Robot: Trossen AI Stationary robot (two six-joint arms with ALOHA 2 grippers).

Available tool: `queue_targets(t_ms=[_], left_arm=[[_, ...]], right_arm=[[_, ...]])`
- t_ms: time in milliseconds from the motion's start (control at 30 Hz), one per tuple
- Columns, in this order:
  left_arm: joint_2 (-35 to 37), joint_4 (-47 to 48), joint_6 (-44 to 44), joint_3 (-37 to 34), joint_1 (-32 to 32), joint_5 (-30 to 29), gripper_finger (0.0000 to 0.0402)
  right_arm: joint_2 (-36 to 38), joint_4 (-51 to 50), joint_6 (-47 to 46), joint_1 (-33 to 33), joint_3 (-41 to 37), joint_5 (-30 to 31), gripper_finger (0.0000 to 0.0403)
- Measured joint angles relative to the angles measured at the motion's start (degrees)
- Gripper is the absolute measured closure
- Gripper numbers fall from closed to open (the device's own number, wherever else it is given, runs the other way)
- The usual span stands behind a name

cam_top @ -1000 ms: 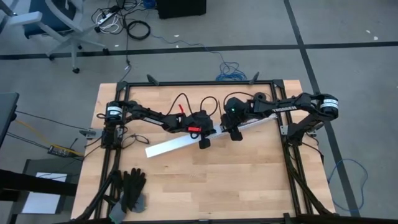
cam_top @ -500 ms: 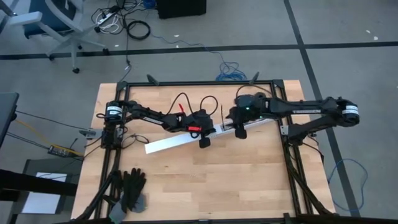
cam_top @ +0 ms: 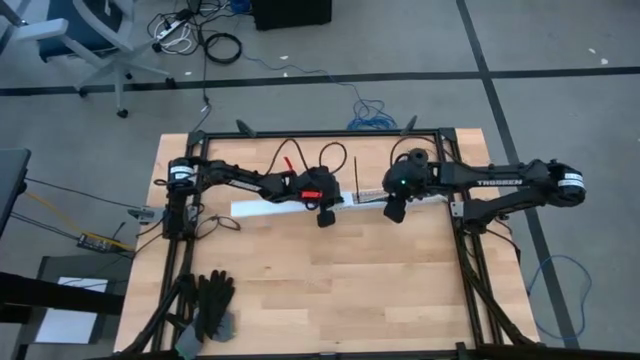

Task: Ziptie cables
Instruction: Close the white cable duct

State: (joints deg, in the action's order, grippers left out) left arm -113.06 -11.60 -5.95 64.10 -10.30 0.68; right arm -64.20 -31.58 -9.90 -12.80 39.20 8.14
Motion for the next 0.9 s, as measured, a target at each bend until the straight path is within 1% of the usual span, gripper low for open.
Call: queue_targets(t_ms=[233, 333, 467, 633, 700, 833, 900], left_arm=[[-0.01, 0.73, 0.14, -0.33, -1.92, 0.53, 0.0401], [0.51, 2.4, 0.99, -1.36, -2.97, 0.67, 0.0401], [2.77, 1.96, 1.98, -4.07, -3.63, 0.94, 0.0401], [7.02, -0.21, 0.86, -8.02, -3.68, 0.62, 0.0402], [7.32, -1.59, 0.26, -8.96, -3.68, 0.6, 0.0401], [7.15, -2.33, 0.06, -9.16, -3.68, 1.78, 0.0402], [7.13, -2.38, 0.0, -9.14, -3.68, 1.96, 0.0402]], right_arm=[[0.0, 9.4, -3.12, -0.02, -7.8, -0.04, 0.0247], [0.0, 11.59, -3.66, -0.02, -8.5, -0.24, 0.0247], [0.81, 15.43, -3.17, 0.33, -8.51, -0.63, 0.0247], [1.17, 24.65, 2.1, 0.42, -8.48, -0.81, 0.0247], [0.62, 28.75, 4.64, 0.42, -8.48, -0.81, 0.0247], [-3.0, 32.61, 11.37, -0.13, -8.44, -0.84, 0.0247], [-5.81, 33.27, 13.65, -0.64, -8.44, -2.17, 0.0247]])
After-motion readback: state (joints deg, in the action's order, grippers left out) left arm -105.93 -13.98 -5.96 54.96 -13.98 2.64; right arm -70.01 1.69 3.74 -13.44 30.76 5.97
